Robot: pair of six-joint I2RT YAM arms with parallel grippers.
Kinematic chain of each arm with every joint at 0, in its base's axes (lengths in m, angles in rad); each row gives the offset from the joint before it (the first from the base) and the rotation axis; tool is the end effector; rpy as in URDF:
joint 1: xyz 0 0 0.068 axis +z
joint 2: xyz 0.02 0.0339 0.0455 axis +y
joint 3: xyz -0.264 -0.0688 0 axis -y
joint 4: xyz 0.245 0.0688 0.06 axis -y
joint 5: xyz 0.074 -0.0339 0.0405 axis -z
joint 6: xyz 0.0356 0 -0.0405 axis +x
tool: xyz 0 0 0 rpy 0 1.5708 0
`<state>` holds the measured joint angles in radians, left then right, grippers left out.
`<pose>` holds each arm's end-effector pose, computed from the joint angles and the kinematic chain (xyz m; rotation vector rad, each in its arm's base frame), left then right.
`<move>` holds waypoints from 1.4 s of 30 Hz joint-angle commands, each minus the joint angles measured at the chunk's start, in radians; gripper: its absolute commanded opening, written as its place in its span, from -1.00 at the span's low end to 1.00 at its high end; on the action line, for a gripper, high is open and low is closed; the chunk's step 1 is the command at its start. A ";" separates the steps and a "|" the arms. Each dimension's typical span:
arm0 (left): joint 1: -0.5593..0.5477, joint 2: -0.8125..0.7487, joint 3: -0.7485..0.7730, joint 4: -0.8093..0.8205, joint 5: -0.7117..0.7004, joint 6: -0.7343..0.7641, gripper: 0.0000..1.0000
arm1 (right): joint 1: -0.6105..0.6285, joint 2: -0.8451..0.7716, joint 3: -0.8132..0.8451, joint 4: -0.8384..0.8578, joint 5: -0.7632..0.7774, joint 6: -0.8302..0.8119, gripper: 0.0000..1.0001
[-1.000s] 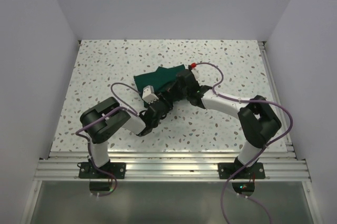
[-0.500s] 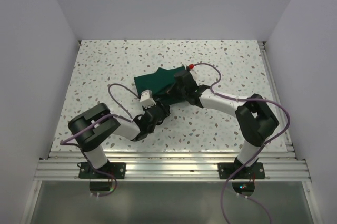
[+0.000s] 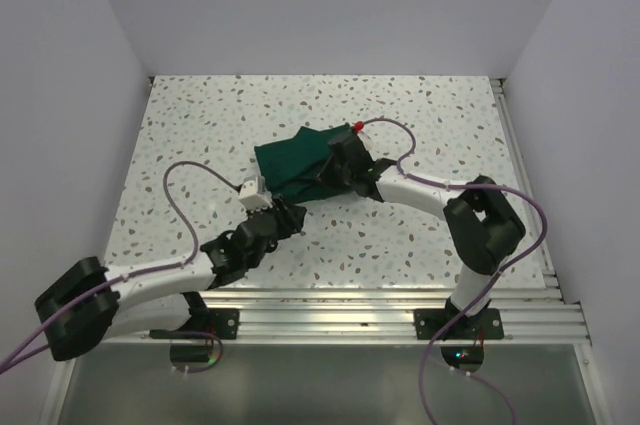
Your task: Prepare the surgical pack
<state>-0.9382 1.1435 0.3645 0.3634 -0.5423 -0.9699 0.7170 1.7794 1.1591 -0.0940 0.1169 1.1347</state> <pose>0.1465 -0.1687 0.1821 -0.3867 1.9570 -0.7280 0.2979 0.2542 0.2065 0.5651 2.3547 0.7979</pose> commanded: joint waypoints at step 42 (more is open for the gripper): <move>0.677 0.315 0.562 -0.314 0.805 0.445 0.27 | -0.369 0.333 0.656 -0.395 -0.514 -0.805 0.20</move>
<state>-0.2684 1.4422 0.8894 -0.0147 0.2073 -0.5339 0.3508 2.1044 1.7672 -0.4534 -0.3103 0.3664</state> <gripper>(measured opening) 0.642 0.601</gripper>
